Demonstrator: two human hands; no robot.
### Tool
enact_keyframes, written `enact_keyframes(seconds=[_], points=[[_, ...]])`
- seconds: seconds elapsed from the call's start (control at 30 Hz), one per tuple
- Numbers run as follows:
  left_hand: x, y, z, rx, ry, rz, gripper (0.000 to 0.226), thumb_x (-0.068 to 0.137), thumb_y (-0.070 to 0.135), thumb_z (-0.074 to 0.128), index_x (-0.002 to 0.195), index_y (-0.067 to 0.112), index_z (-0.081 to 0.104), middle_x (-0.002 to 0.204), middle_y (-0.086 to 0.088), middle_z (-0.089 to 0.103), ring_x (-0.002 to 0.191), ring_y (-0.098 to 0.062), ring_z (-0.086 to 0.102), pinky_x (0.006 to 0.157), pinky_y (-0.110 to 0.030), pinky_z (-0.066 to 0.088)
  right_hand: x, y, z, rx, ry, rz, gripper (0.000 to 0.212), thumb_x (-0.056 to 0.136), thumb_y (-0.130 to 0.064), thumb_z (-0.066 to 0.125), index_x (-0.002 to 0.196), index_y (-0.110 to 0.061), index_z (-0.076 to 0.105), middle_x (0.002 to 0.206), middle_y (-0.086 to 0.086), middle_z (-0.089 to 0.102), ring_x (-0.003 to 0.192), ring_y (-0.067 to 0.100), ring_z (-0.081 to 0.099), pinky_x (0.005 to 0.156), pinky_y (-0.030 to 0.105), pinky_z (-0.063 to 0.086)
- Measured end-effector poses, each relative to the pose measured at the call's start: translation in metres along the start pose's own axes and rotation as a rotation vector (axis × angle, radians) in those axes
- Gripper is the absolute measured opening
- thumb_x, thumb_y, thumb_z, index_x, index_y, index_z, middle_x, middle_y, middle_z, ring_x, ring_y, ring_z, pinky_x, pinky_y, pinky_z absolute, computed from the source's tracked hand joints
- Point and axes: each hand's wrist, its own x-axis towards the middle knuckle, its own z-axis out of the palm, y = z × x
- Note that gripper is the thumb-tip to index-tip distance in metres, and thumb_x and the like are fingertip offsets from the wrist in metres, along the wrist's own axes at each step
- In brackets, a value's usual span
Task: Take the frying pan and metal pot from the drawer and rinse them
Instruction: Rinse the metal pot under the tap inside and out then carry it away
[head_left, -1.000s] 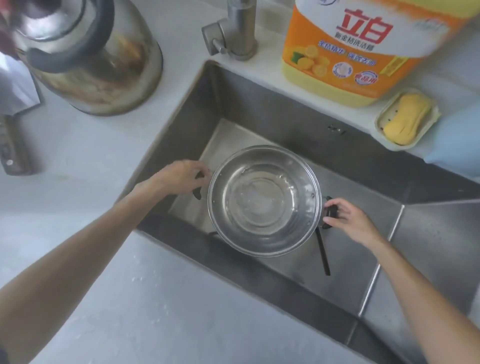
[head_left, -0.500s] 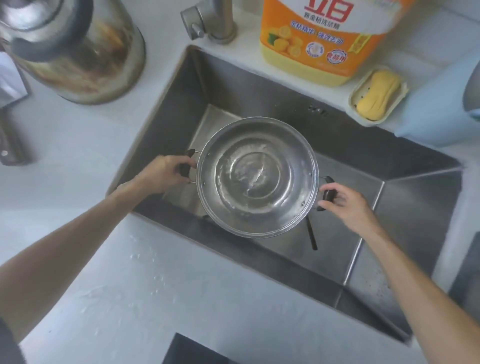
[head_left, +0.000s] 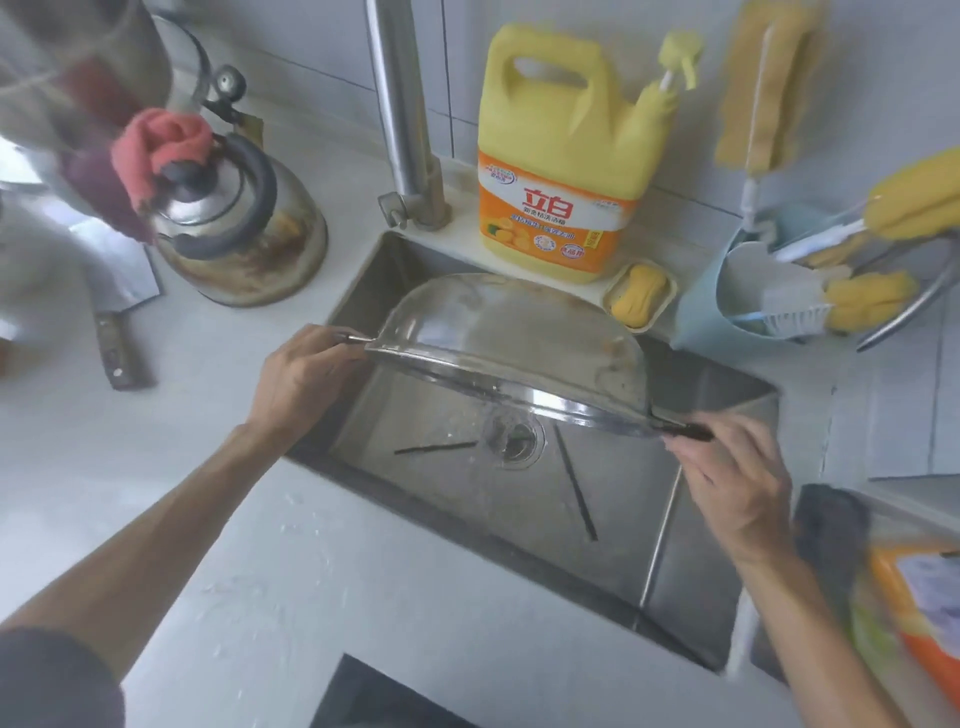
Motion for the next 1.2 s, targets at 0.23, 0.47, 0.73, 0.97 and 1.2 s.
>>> enact_keyframes(seconds=[0.23, 0.47, 0.73, 0.97, 1.2], points=[[0.017, 0.052, -0.050, -0.161, 0.008, 0.038, 0.039, 0.075, 0.000, 0.072, 0.098, 0.030, 0.064, 0.100, 0.029, 0.062, 0.079, -0.017, 0.059, 0.063, -0.026, 0.049, 0.012, 0.004, -0.068, 0.058, -0.044, 0.133, 0.019, 0.090, -0.013, 0.059, 0.080, -0.006, 0.073, 0.091, 0.013, 0.067, 0.090, 0.024, 0.054, 0.095, 0.012, 0.034], [0.059, 0.100, -0.076, -0.559, -0.409, -0.062, 0.033, 0.080, 0.028, 0.071, 0.104, 0.048, 0.061, 0.087, 0.013, 0.070, 0.081, 0.000, 0.066, 0.080, -0.023, 0.050, -0.004, -0.005, -0.146, 0.492, -0.195, 0.710, 0.046, 0.082, -0.008, 0.068, 0.095, -0.050, 0.057, 0.102, -0.026, 0.063, 0.090, -0.003, 0.064, 0.082, 0.009, 0.045], [0.102, 0.225, -0.063, -0.978, -0.707, 0.171, 0.025, 0.084, 0.019, 0.064, 0.096, 0.040, 0.069, 0.089, 0.006, 0.073, 0.080, -0.007, 0.068, 0.077, -0.017, 0.053, -0.093, -0.042, -0.271, 0.578, 0.161, 1.238, 0.038, 0.086, 0.003, 0.060, 0.104, -0.029, 0.066, 0.093, -0.009, 0.072, 0.085, 0.006, 0.064, 0.071, 0.018, 0.051], [0.084, 0.418, -0.055, -1.118, -0.948, 0.451, 0.034, 0.077, 0.051, 0.068, 0.109, 0.040, 0.066, 0.088, -0.005, 0.074, 0.078, -0.012, 0.068, 0.076, -0.017, 0.053, -0.200, -0.117, -0.419, 0.357, 0.586, 1.449, 0.031, 0.082, -0.011, 0.066, 0.111, -0.023, 0.066, 0.100, -0.005, 0.072, 0.087, 0.008, 0.066, 0.066, 0.019, 0.052], [-0.012, 0.631, -0.083, -1.182, -1.161, 0.777, 0.025, 0.088, 0.019, 0.062, 0.091, 0.041, 0.072, 0.080, 0.005, 0.073, 0.057, 0.000, 0.060, 0.059, -0.004, 0.047, -0.308, -0.217, -0.526, 0.094, 0.954, 1.546, 0.034, 0.081, 0.000, 0.065, 0.111, -0.014, 0.062, 0.091, -0.001, 0.073, 0.077, 0.009, 0.062, 0.058, 0.020, 0.050]])
